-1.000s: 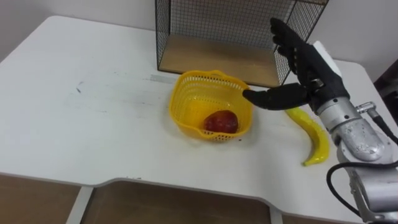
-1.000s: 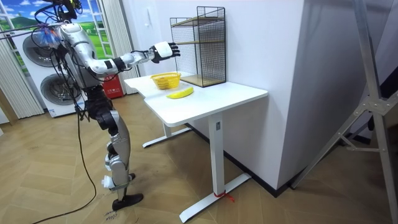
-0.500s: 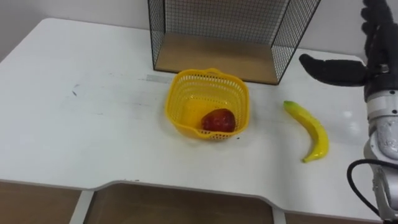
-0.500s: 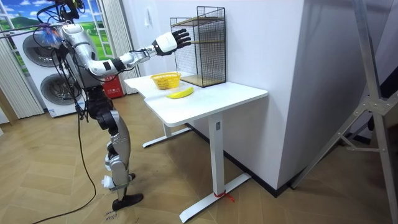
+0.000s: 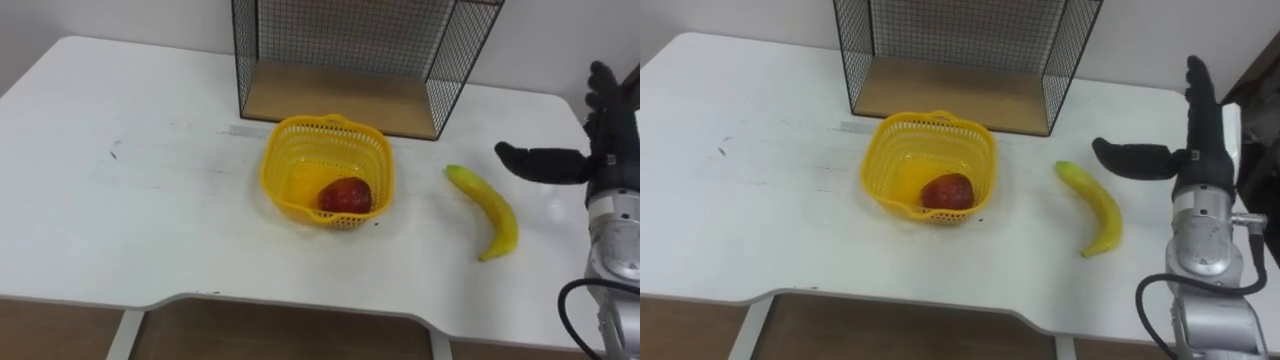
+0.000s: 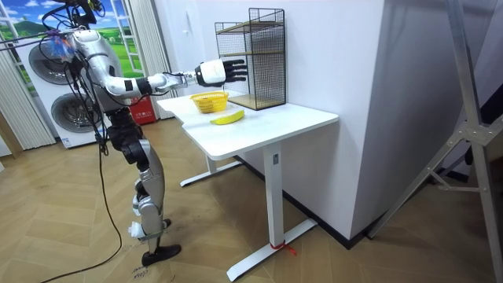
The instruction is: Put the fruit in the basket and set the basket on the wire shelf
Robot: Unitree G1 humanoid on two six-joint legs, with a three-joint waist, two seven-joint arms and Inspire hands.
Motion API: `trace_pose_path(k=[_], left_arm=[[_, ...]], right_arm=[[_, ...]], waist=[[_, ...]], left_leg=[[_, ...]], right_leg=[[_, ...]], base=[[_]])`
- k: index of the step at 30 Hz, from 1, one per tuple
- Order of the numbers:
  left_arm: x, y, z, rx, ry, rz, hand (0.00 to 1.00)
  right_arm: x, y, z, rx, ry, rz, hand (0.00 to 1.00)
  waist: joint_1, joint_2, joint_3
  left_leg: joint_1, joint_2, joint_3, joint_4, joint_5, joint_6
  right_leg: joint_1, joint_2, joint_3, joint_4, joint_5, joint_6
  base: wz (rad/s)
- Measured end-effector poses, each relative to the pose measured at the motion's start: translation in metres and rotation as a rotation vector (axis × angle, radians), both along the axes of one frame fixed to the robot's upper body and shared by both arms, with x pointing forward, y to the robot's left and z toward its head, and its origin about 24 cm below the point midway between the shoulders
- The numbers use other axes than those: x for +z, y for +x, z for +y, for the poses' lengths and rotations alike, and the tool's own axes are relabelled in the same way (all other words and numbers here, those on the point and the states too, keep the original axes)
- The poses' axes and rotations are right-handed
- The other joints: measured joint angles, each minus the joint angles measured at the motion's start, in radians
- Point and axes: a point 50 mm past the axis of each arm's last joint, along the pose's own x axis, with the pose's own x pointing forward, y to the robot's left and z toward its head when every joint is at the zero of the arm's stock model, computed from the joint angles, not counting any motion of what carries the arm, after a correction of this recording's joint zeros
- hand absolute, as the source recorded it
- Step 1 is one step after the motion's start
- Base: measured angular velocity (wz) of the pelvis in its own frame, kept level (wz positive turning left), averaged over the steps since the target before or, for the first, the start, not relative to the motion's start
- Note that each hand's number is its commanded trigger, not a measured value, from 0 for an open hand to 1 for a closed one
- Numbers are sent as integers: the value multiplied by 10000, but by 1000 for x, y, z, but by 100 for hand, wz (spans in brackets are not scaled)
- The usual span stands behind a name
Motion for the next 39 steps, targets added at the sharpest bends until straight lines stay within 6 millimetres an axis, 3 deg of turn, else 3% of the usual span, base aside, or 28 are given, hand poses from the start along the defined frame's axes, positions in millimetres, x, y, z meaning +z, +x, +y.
trace_pose_path(k=[17, 28, 35, 39], left_arm=[[3, 5, 4, 26, -266, 24, 0], [4, 3, 11, 462, -230, 195, 0], [5, 3, 13, 573, -182, 169, 0], [4, 1, 12, 424, -97, 341, 0]], right_arm=[[-38, -2, 0, 1687, 841, 2735, 0], [-50, -7, 3, 2899, 802, 4225, 0], [-57, -10, -1, 2808, 917, 4576, 0], [-66, -12, -4, 2654, 1113, 4756, 0]], waist=[[36, -215, 18], [29, -178, 20], [65, -108, -33], [81, -48, 3]], left_leg=[[115, -8, 62, -110, 1, 2], [39, -25, -40, -88, 1, 2], [-10, -31, -60, -83, 2, 3], [17, -31, -69, -78, 2, 3]], right_leg=[[13, 2, 60, -66, -15, 17], [37, -3, 19, -95, -15, 18], [17, -3, -12, -106, -14, 18], [72, -6, -43, -113, -13, 18]], base=[[-1], [1], [1], [1]])
